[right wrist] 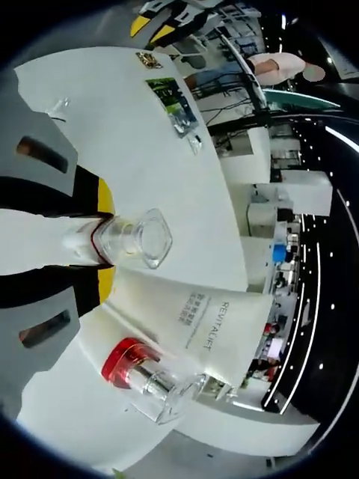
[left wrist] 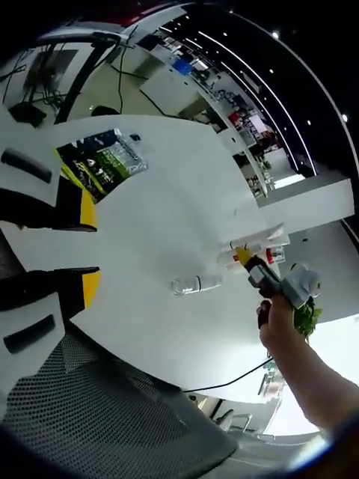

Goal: Arrange the skincare products in the storage area until every visible bottle or jar stands upright without overlapping.

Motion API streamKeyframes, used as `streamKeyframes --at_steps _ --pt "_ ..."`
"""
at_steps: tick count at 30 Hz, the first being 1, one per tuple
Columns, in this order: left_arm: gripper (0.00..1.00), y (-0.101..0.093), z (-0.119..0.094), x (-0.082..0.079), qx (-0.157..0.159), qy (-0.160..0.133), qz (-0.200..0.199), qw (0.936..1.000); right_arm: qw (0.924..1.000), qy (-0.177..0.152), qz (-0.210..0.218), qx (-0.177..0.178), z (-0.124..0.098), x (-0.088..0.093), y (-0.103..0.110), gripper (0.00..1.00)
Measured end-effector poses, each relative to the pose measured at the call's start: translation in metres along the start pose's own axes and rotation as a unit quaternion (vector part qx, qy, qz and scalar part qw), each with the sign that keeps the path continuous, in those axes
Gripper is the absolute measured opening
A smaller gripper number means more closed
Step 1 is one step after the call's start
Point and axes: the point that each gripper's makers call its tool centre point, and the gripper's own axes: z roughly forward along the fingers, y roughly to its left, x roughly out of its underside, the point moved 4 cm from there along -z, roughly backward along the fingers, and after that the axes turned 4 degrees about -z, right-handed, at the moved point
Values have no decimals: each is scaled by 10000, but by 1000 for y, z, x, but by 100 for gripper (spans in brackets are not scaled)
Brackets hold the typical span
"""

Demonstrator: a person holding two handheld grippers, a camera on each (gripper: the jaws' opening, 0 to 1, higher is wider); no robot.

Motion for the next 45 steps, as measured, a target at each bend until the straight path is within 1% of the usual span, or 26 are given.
streamKeyframes --at_steps 5,6,10,20,28,32,35,36,40,42,43,45 --pt "19 0 0 1 4 29 -7 10000 10000 41 17 23 5 7 1 21" --pt "19 0 1 1 2 30 -11 10000 10000 -72 6 50 4 4 0 21" --pt "19 0 0 1 25 37 -25 10000 9999 -158 -12 42 6 5 0 22" --pt "19 -1 2 3 36 99 -15 9999 9996 -263 -87 45 5 6 0 22" --pt "19 1 1 3 -24 100 -30 9999 9995 -236 -221 -11 6 5 1 22" --pt "19 0 1 2 -50 107 26 9999 9995 -119 -308 -20 5 5 1 22" --pt "19 0 0 1 -89 63 97 9999 9993 -98 -339 -90 2 4 4 22" --pt "19 0 0 0 -99 58 88 9999 9990 -46 -438 -96 0 4 5 22" --pt "20 3 -1 -1 -169 10 77 9998 9989 -28 -441 -129 -6 -3 7 22" --pt "20 -1 2 4 -80 212 17 9997 9989 -6 -447 -123 -7 -7 7 22" --pt "20 -1 3 4 -96 213 92 9997 9990 -4 -432 -104 -8 -9 6 22" --pt "20 -2 2 5 -101 246 109 9996 9995 -15 -310 -36 -9 -13 4 22"
